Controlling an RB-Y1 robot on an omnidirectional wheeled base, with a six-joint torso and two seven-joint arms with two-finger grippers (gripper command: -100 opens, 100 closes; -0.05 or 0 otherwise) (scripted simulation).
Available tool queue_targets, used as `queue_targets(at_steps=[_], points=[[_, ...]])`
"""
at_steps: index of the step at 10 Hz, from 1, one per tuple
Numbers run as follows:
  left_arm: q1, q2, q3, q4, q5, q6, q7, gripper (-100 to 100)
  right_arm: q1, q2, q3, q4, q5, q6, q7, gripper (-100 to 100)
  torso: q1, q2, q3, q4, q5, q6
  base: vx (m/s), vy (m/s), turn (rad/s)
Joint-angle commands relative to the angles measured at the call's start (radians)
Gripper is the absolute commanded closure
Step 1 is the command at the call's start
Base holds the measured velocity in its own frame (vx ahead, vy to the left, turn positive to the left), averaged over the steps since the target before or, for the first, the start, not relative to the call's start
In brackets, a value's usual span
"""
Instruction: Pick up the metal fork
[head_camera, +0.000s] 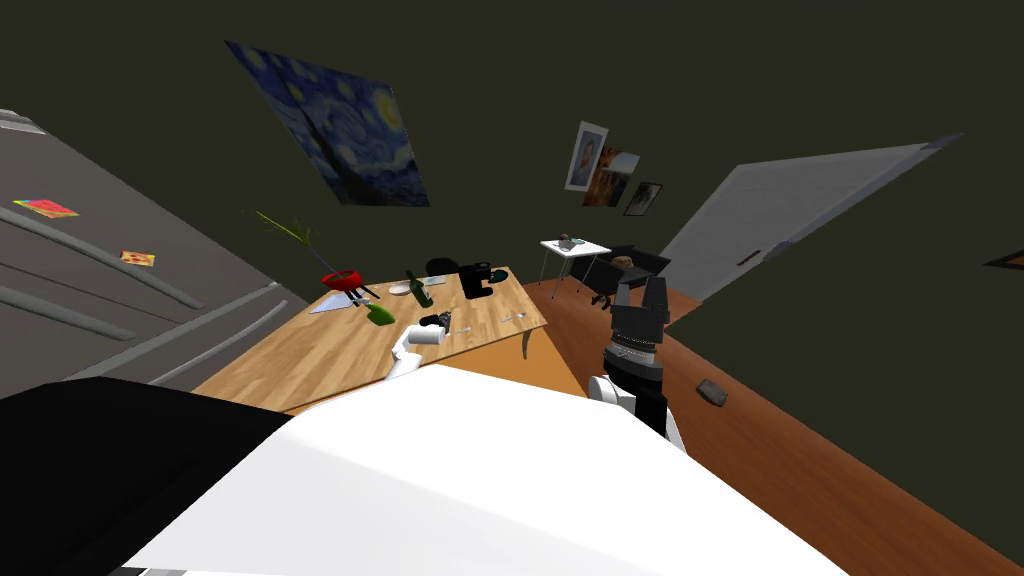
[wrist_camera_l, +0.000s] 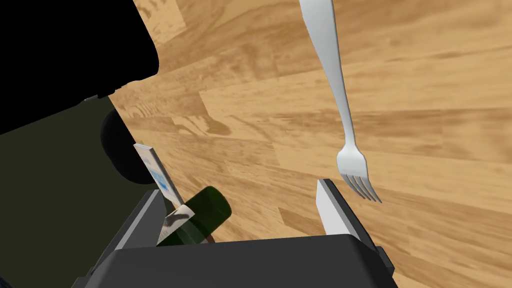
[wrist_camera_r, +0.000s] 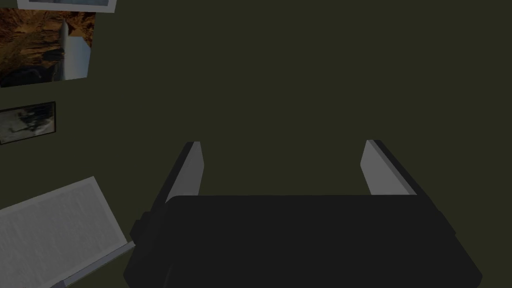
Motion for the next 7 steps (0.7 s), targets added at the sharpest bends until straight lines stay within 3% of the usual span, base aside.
queue_targets(at_steps=[1, 2, 7], points=[[-0.026, 0.006, 0.012, 0.041, 0.001, 0.05, 0.012, -100, 0.0, 0.0, 0.0, 0.0, 0.0, 0.0, 0.0, 0, 0.0, 0.0, 0.0, 0.0, 0.0, 0.0, -0.041, 0.034, -0.179], [-0.026, 0.006, 0.012, 0.041, 0.001, 0.073, 0.012, -100, 0.0, 0.0, 0.0, 0.0, 0.0, 0.0, 0.0, 0, 0.0, 0.0, 0.0, 0.0, 0.0, 0.001, -0.036, 0.036, -0.107], [-0.088, 0.029, 0.041, 0.144, 0.012, 0.214, 0.037, -100, 0.0, 0.0, 0.0, 0.0, 0.0, 0.0, 0.0, 0, 0.0, -0.001, 0.0, 0.0, 0.0, 0.0, -0.034, 0.038, -0.152]])
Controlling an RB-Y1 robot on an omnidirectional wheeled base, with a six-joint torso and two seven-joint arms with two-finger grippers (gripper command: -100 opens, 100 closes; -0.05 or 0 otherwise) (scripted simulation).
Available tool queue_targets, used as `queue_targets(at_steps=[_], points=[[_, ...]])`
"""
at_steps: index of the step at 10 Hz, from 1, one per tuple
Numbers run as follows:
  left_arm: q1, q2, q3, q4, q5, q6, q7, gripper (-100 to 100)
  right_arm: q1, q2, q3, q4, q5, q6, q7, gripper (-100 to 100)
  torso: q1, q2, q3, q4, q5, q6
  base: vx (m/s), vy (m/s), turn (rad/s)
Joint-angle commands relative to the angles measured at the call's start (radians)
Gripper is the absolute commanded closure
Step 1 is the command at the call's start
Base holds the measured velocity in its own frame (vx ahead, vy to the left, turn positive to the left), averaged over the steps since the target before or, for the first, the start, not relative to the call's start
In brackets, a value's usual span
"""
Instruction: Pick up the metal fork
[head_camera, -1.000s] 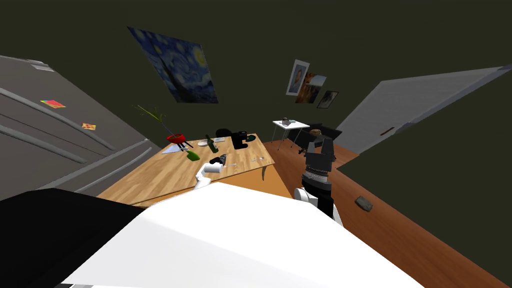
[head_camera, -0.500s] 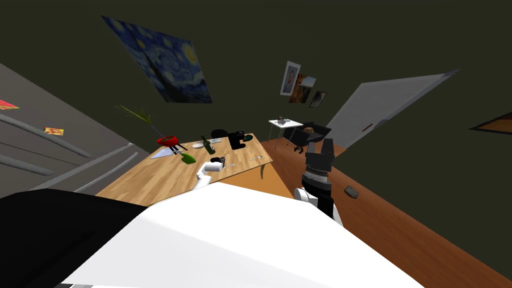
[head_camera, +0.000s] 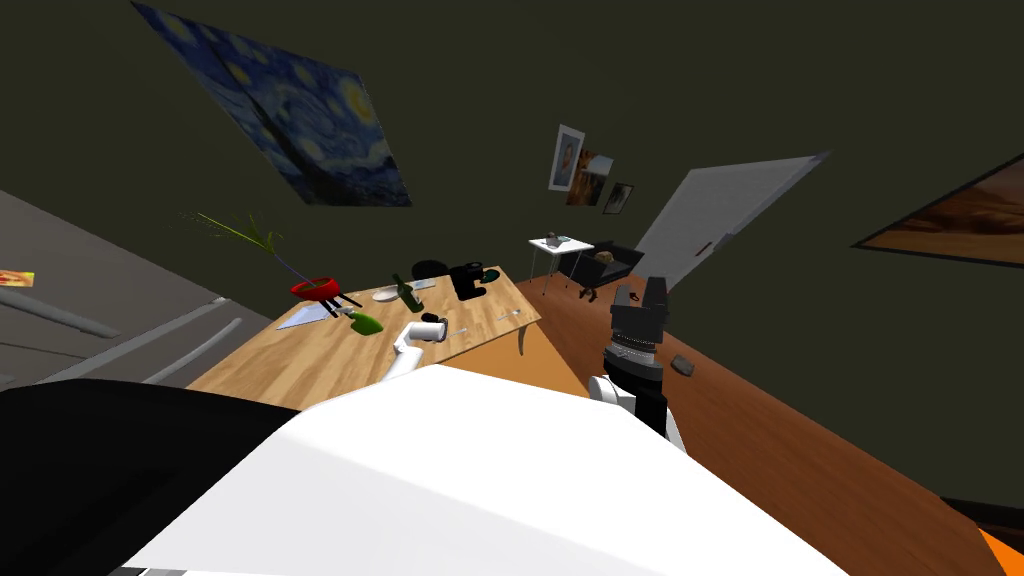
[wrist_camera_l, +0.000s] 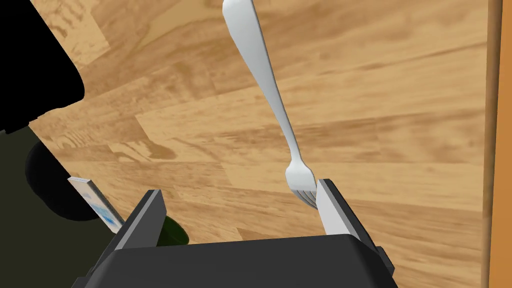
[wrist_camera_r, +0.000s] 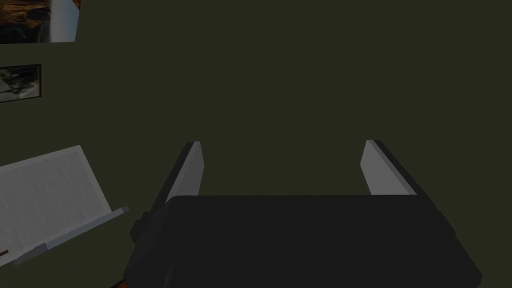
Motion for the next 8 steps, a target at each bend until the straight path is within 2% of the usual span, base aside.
queue_targets(at_steps=[1, 3, 4, 6, 8], points=[[-0.016, 0.006, 0.005, 0.031, 0.003, 0.024, 0.004, -100, 0.0, 0.0, 0.0, 0.0, 0.0, 0.0, 0.0, 0, 0.0, 0.0, 0.0, 0.0, 0.0, 0.0, -0.033, 0.032, -0.09], [-0.052, 0.021, 0.022, 0.091, 0.009, 0.093, 0.019, -100, 0.0, 0.0, 0.0, 0.0, 0.0, 0.0, 0.0, 0, 0.0, 0.0, 0.0, 0.0, 0.0, 0.0, -0.043, 0.039, -0.214], [-0.052, 0.021, 0.022, 0.091, 0.009, 0.109, 0.019, -100, 0.0, 0.0, 0.0, 0.0, 0.0, 0.0, 0.0, 0, 0.001, 0.001, 0.0, 0.0, 0.0, 0.0, -0.033, 0.045, -0.087], [-0.082, 0.034, 0.037, 0.142, 0.015, 0.17, 0.031, -100, 0.0, 0.0, 0.0, 0.0, 0.0, 0.0, 0.0, 0, 0.0, 0.0, 0.0, 0.0, 0.0, 0.0, -0.033, 0.034, -0.175], [-0.095, 0.041, 0.043, 0.163, 0.017, 0.212, 0.036, -100, 0.0, 0.0, 0.0, 0.0, 0.0, 0.0, 0.0, 0, 0.0, 0.0, 0.0, 0.0, 0.0, -0.001, -0.028, 0.037, -0.085]])
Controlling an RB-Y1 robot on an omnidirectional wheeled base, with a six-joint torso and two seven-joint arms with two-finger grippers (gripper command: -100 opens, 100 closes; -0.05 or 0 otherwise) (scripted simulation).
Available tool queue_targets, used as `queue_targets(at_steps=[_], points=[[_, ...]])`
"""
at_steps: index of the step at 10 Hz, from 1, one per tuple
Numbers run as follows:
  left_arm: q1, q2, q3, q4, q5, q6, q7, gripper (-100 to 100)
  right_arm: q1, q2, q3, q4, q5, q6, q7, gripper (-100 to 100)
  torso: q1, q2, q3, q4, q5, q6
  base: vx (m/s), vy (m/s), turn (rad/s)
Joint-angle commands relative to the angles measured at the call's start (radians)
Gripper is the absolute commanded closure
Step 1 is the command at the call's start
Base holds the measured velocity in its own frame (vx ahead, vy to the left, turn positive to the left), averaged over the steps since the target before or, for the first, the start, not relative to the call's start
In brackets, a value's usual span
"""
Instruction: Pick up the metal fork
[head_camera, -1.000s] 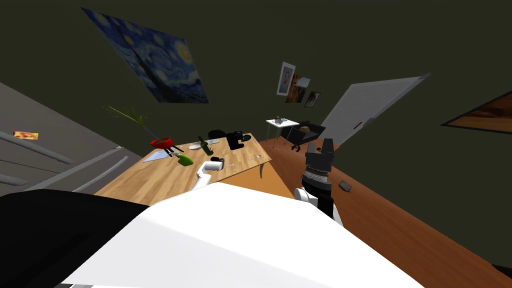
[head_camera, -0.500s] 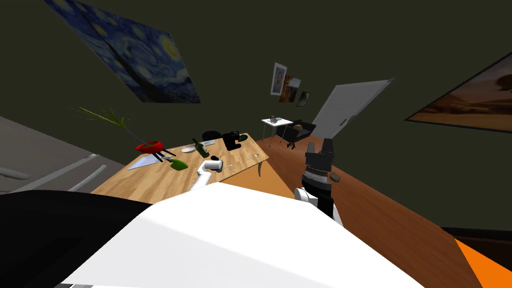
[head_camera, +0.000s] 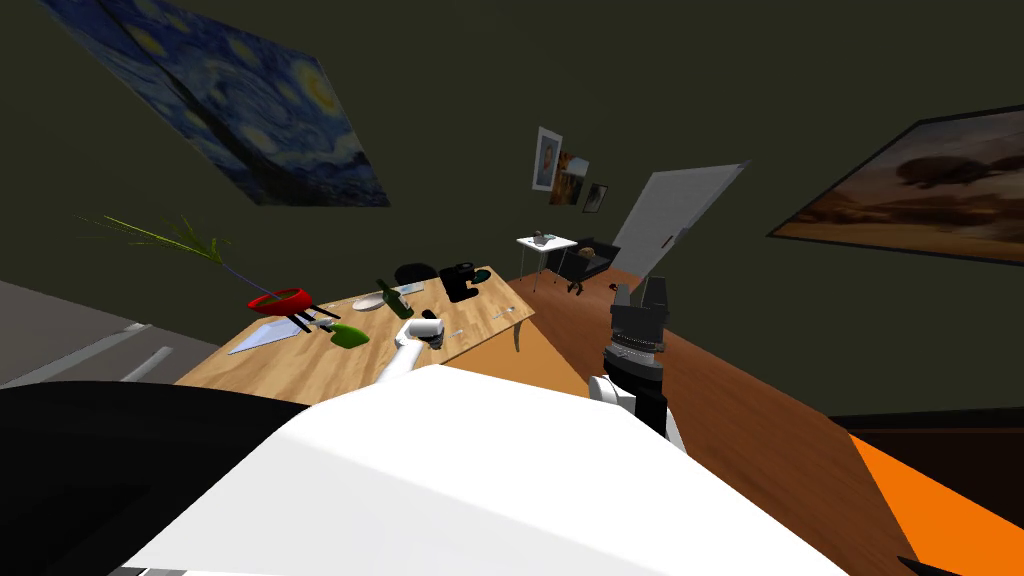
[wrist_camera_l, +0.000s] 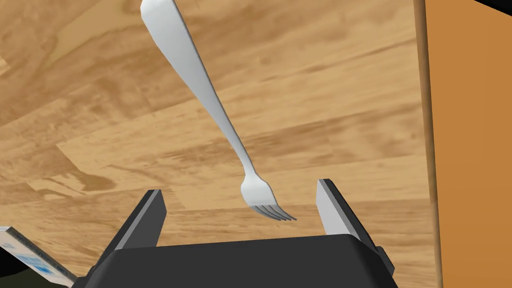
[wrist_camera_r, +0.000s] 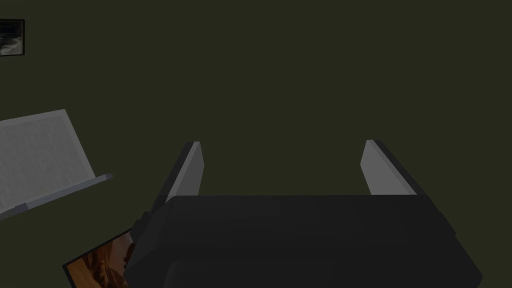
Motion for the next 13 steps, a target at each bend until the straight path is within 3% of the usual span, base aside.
queue_targets(at_steps=[1, 4, 5, 6, 7, 10, 11, 12, 13], points=[[-0.016, 0.009, 0.008, 0.023, 0.003, 0.05, 0.008, -100, 0.0, 0.0, 0.0, 0.0, 0.0, 0.0, 0.0, 0, 0.0, 0.0, 0.0, 0.0, 0.0, 0.0, -0.032, 0.041, -0.187], [-0.038, 0.022, 0.019, 0.059, 0.006, 0.104, 0.017, -100, 0.0, 0.0, 0.0, 0.0, 0.0, 0.0, 0.0, 0, 0.0, 0.0, 0.0, 0.0, 0.0, 0.0, -0.023, 0.036, -0.114], [-0.036, 0.021, 0.018, 0.056, 0.007, 0.092, 0.014, -100, 0.0, 0.0, 0.0, 0.0, 0.0, 0.0, 0.0, 0, 0.0, -0.001, 0.0, 0.0, 0.0, 0.0, -0.006, 0.014, -0.018], [-0.037, 0.022, 0.018, 0.057, 0.007, 0.095, 0.015, 0, 0.0, 0.0, 0.0, 0.0, 0.0, 0.0, 0.0, 0, -0.001, -0.001, -0.001, 0.0, 0.0, -0.001, 0.0, 0.0, 0.0], [-0.035, 0.017, 0.014, 0.086, 0.004, 0.06, 0.015, -100, 0.0, 0.0, 0.0, 0.0, 0.0, 0.0, 0.0, 0, -0.002, -0.002, -0.001, 0.0, 0.0, 0.0, 0.013, 0.01, 0.014], [-0.034, 0.009, 0.007, 0.129, -0.001, 0.008, 0.016, -100, 0.0, 0.0, 0.0, 0.0, 0.0, 0.0, 0.0, 0, -0.001, -0.004, -0.002, -0.001, 0.0, 0.0, 0.026, 0.019, 0.012], [-0.034, 0.011, 0.009, 0.12, 0.001, 0.021, 0.016, -100, 0.0, 0.0, 0.0, 0.0, 0.0, 0.0, 0.0, 0, -0.001, -0.004, -0.002, -0.001, 0.0, -0.001, 0.01, 0.009, 0.001], [-0.034, 0.011, 0.009, 0.122, 0.001, 0.017, 0.015, 100, 0.0, 0.0, 0.0, 0.0, 0.0, 0.0, 0.0, 0, -0.002, -0.003, -0.002, -0.001, 0.0, 0.0, 0.0, 0.0, 0.0], [-0.034, 0.011, 0.009, 0.122, 0.001, 0.017, 0.015, 100, 0.0, 0.0, 0.0, 0.0, 0.0, 0.0, 0.0, 0, -0.002, -0.003, -0.001, -0.001, 0.0, 0.0, 0.0, 0.0, 0.0]])
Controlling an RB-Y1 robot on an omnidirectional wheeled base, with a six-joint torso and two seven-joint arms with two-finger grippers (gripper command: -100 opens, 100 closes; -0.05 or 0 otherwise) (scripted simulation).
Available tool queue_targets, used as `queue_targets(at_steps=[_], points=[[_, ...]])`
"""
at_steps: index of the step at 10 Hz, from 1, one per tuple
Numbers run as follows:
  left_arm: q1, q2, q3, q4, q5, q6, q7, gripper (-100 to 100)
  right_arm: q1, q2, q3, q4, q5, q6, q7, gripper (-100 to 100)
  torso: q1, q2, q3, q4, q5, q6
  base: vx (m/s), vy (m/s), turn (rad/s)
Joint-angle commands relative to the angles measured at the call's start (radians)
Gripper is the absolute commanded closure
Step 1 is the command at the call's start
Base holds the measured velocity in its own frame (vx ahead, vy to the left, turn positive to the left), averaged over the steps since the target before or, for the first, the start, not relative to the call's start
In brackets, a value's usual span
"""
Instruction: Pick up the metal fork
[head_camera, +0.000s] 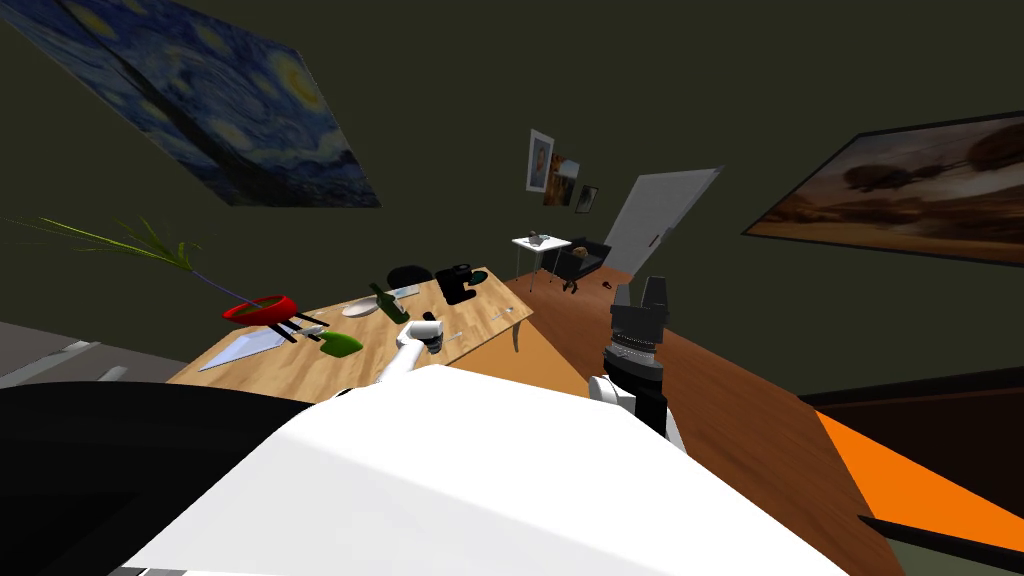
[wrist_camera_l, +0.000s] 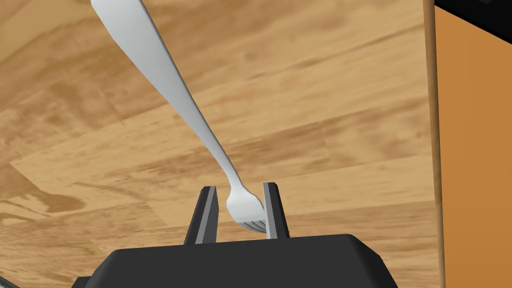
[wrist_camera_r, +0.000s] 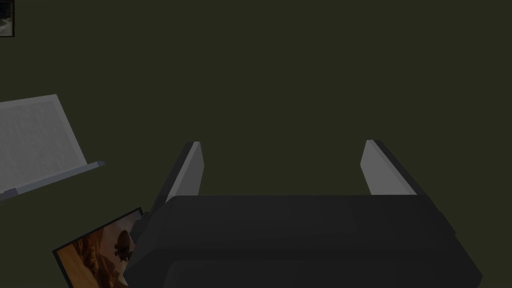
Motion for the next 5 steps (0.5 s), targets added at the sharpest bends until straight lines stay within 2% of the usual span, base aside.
queue_targets(at_steps=[1, 3, 4, 5], points=[[0.0, 0.0, 0.0, 0.0, 0.0, 0.0, 0.0, 100, 0.0, 0.0, 0.0, 0.0, 0.0, 0.0, 0.0, 0, 0.0, 0.0, 0.0, 0.0, 0.0, 0.0, 0.0, 0.0, 0.0], [0.0, 0.0, 0.0, 0.0, 0.0, 0.0, 0.001, 100, 0.0, 0.0, 0.0, 0.0, 0.0, 0.0, 0.0, 0, 0.001, -0.002, -0.001, -0.001, 0.001, 0.001, 0.0, 0.0, 0.0], [0.0, 0.0, 0.001, -0.001, 0.0, 0.0, 0.001, 0, 0.0, 0.0, 0.0, 0.0, 0.0, 0.0, 0.0, 0, 0.002, -0.002, -0.002, -0.001, 0.001, 0.001, 0.0, 0.0, 0.0], [-0.001, 0.005, 0.004, -0.028, 0.002, 0.034, -0.001, 100, 0.0, 0.0, 0.0, 0.0, 0.0, 0.0, 0.0, 0, 0.003, -0.003, -0.002, -0.002, 0.002, 0.001, -0.015, -0.012, -0.03]])
